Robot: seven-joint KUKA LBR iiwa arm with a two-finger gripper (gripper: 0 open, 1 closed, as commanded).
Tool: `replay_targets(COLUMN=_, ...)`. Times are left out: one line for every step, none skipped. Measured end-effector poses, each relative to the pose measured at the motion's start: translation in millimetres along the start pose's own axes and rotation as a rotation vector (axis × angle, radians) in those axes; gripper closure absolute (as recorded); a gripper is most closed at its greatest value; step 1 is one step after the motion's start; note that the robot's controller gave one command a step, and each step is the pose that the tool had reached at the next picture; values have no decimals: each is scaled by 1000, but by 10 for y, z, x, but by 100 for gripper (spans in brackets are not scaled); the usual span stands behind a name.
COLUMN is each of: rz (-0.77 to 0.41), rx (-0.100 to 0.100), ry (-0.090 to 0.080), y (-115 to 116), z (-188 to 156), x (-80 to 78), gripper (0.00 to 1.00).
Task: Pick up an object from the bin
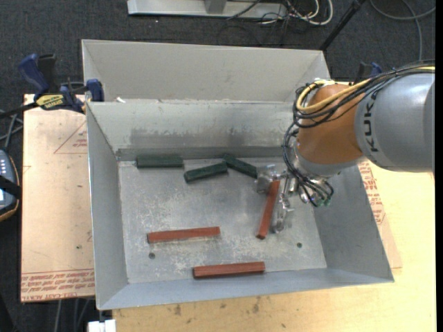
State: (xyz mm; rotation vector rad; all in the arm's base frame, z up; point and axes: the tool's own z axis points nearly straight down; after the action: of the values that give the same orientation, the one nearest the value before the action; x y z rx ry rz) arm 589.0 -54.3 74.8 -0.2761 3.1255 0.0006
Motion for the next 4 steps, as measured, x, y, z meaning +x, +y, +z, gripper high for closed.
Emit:
replay_targets(rz=-359, rx=-1, ry=0, y=10, z=47, x=-99, gripper=100)
replay_targets(rz=-359, rx=-1, ry=0, y=10, z=50, x=-97, gripper=100)
replay_targets(rz=-432, rx=-1, ry=-1, y=-90, z=-1195, x=-613, gripper=100)
replay_targets(rz=-432, rx=-1, ry=-1, y=-90, z=-1192, x=-611, gripper=100)
